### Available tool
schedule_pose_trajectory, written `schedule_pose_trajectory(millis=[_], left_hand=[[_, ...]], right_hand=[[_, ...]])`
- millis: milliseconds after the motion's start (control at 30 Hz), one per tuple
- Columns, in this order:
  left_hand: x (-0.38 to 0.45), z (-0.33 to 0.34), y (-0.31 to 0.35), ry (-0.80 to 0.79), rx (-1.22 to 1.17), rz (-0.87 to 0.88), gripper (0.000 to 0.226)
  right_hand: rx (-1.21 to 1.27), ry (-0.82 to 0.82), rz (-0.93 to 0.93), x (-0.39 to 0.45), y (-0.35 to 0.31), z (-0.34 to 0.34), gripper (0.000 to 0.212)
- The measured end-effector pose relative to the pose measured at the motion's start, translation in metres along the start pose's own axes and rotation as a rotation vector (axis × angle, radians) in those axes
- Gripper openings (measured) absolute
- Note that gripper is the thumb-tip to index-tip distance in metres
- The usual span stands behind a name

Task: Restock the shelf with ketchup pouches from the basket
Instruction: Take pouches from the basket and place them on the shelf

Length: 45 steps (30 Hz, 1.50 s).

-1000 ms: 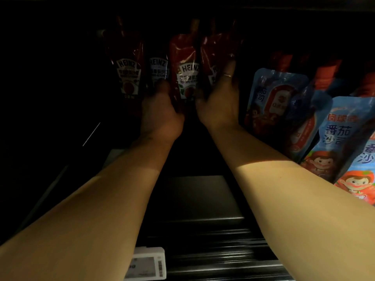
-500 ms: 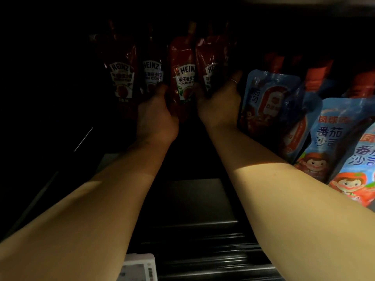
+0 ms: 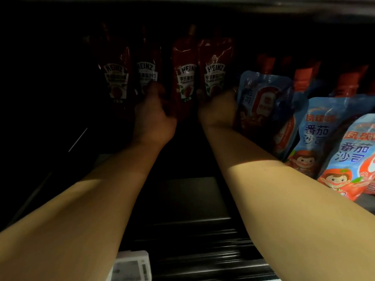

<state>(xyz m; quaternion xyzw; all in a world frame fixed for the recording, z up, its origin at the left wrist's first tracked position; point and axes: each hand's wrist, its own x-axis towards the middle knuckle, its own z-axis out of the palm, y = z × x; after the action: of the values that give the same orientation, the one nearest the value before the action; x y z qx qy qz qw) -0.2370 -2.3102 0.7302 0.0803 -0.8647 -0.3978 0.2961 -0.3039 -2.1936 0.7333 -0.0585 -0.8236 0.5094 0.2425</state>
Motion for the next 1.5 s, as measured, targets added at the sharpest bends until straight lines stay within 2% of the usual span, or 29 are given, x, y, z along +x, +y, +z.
schedule_pose_trajectory(millis=[133,233,300,367,433,500,667,833,933,1233,1400,1500], left_hand=[[0.000,0.003,0.003,-0.107,0.119,0.006,0.058],[0.000,0.000,0.002,-0.156,0.173,0.011,0.055],[0.002,-0.007,-0.001,-0.092,0.146,-0.025,0.046],[0.008,-0.017,-0.009,0.091,0.097,-0.115,0.044],[0.013,-0.026,-0.018,0.230,0.055,-0.232,0.072],[0.014,-0.029,-0.024,0.255,0.023,-0.326,0.096],[0.018,-0.022,-0.027,0.247,-0.009,-0.366,0.118],[0.018,-0.019,-0.031,0.270,0.008,-0.347,0.111],[0.019,-0.022,-0.032,0.271,-0.015,-0.338,0.102],[0.025,-0.019,-0.035,0.256,-0.076,-0.353,0.095],[0.013,-0.025,-0.028,0.271,-0.105,-0.322,0.080],[-0.002,-0.036,-0.018,0.200,-0.079,-0.323,0.084]], right_hand=[[0.022,-0.024,-0.125,-0.012,-0.003,-0.002,0.093],[-0.034,-0.067,-0.207,-0.013,-0.003,-0.002,0.090],[-0.091,-0.090,-0.208,-0.013,-0.003,-0.003,0.093],[-0.143,-0.095,-0.174,-0.014,-0.002,-0.004,0.103],[-0.182,-0.098,-0.133,-0.016,-0.002,-0.003,0.114],[-0.220,-0.110,-0.103,-0.017,-0.003,-0.001,0.120],[-0.279,-0.152,-0.065,-0.015,0.002,0.004,0.134],[-0.210,-0.157,-0.051,-0.012,0.005,0.006,0.139],[-0.185,-0.149,-0.057,-0.013,0.004,0.005,0.136],[-0.187,-0.150,-0.093,-0.010,0.008,0.009,0.132],[-0.244,-0.151,-0.112,-0.013,0.005,0.006,0.131],[-0.322,-0.155,-0.144,-0.025,-0.002,-0.008,0.120]])
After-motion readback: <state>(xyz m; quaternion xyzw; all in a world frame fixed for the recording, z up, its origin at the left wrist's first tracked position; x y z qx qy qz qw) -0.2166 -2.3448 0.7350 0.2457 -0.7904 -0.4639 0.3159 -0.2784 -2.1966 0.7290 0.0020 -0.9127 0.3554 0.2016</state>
